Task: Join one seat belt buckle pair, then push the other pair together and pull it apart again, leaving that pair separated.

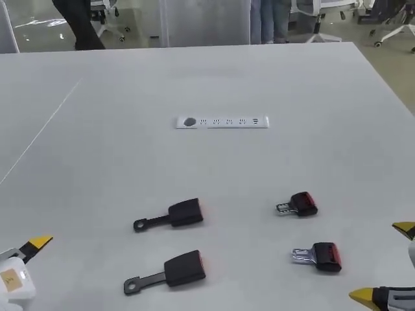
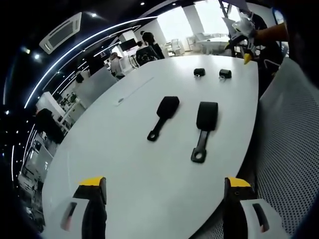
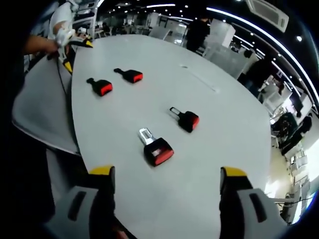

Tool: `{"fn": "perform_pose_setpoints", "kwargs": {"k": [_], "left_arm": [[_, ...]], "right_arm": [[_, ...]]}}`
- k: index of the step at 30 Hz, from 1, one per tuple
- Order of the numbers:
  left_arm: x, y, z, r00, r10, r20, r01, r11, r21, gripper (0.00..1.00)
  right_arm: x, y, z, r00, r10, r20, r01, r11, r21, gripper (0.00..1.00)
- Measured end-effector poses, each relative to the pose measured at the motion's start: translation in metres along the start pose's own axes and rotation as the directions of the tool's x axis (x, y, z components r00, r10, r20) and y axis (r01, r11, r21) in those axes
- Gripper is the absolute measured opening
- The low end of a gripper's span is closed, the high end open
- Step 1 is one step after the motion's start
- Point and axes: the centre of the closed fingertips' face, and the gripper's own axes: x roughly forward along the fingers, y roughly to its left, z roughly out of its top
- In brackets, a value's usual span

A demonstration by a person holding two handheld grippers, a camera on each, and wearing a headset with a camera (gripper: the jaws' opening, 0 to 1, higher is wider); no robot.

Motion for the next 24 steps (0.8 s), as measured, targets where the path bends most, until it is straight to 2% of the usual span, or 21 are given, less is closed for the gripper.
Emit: {"fn": "perform_pose_setpoints", "kwargs": {"k": [3, 6, 8, 9, 11, 12, 14, 15, 16, 19, 22, 24], "left_arm": [[0.001, -0.002, 0.004, 0.9998, -0.016, -0.014, 0.016, 1.000, 0.011, 0.99], [0.002, -0.009, 0.007, 0.9975, -0.057, -0.043, 0.057, 0.998, -0.001, 0.97], [0.004, -0.012, 0.012, 0.9963, -0.070, -0.050, 0.071, 0.997, 0.015, 0.97], [0.005, -0.013, 0.014, 0.9953, -0.079, -0.057, 0.080, 0.996, 0.026, 0.94], [0.005, -0.017, 0.012, 0.9899, -0.105, -0.096, 0.110, 0.993, 0.047, 0.86], [0.006, -0.018, 0.014, 0.9896, -0.105, -0.099, 0.110, 0.993, 0.048, 0.84], [0.008, -0.021, 0.021, 0.9904, -0.115, -0.077, 0.119, 0.992, 0.050, 0.83], [0.010, -0.023, 0.025, 0.9897, -0.122, -0.076, 0.126, 0.991, 0.047, 0.81], [0.011, -0.024, 0.026, 0.9890, -0.126, -0.078, 0.130, 0.991, 0.045, 0.79], [0.020, -0.035, 0.035, 0.9831, -0.167, -0.074, 0.171, 0.984, 0.045, 0.74], [0.033, -0.040, 0.040, 0.9779, -0.196, -0.073, 0.200, 0.978, 0.055, 0.72], [0.039, -0.046, 0.046, 0.9732, -0.220, -0.068, 0.223, 0.973, 0.053, 0.69]], "right_arm": [[0.000, -0.002, 0.001, 1.0000, 0.006, -0.007, -0.007, 1.000, -0.029, 0.86], [0.002, -0.003, 0.000, 0.9997, 0.020, -0.016, -0.020, 0.999, -0.030, 0.85], [0.004, -0.002, -0.001, 0.9988, 0.040, -0.029, -0.041, 0.998, -0.040, 0.83], [0.005, -0.002, -0.001, 0.9986, 0.041, -0.032, -0.043, 0.998, -0.046, 0.83], [0.007, 0.000, -0.002, 0.9964, 0.071, -0.047, -0.074, 0.996, -0.050, 0.79], [0.008, -0.001, -0.001, 0.9965, 0.071, -0.044, -0.074, 0.996, -0.057, 0.78], [0.008, 0.001, 0.001, 0.9948, 0.090, -0.048, -0.094, 0.992, -0.086, 0.74], [0.009, 0.001, 0.002, 0.9948, 0.089, -0.049, -0.093, 0.991, -0.097, 0.73], [0.009, 0.004, 0.003, 0.9923, 0.110, -0.057, -0.116, 0.986, -0.119, 0.68], [0.013, 0.007, 0.004, 0.9888, 0.138, -0.058, -0.145, 0.977, -0.156, 0.61], [0.018, 0.010, 0.004, 0.9846, 0.159, -0.073, -0.170, 0.970, -0.176, 0.61], [0.023, 0.017, 0.005, 0.9770, 0.194, -0.089, -0.208, 0.957, -0.202, 0.60]]}}
